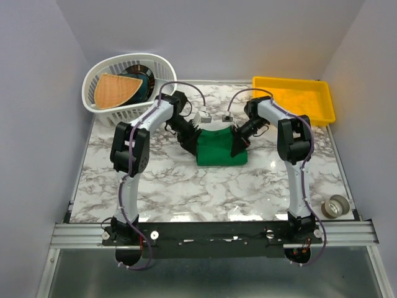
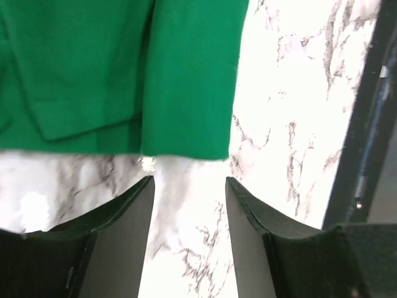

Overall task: Roll the t-shirts
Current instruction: Roll the T-shirt to the center of the board.

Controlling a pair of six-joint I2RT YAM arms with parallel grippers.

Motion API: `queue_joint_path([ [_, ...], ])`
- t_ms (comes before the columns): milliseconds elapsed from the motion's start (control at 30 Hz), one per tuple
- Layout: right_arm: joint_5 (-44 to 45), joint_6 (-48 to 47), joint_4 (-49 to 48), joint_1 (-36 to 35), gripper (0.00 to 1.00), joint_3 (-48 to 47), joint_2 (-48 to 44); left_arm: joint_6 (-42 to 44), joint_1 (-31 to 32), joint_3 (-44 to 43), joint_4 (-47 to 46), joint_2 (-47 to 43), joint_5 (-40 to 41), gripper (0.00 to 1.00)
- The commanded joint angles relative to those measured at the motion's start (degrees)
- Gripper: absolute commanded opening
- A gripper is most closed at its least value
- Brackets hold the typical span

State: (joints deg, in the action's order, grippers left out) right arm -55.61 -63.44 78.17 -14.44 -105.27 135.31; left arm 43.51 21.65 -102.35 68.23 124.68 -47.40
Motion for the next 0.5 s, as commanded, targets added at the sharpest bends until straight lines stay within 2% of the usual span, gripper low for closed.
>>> queue_joint_path([
  [0, 7.4, -1.2, 9.2, 0.7, 0.1, -2.9, -2.3, 0.5, -0.4, 3.5, -5.9, -10.7, 5.3, 0.58],
  [333, 13.9, -4.8, 9.4, -1.8, 0.08, 3.7, -6.4, -2.7, 0.6, 22.9, -21.6, -28.4, 11.3, 0.6],
  [467, 16.4, -11.5, 9.4, -4.8, 0.07, 10.9, -12.0, -2.0, 3.6, 31.7, -30.8, -34.1, 16.9, 0.63],
])
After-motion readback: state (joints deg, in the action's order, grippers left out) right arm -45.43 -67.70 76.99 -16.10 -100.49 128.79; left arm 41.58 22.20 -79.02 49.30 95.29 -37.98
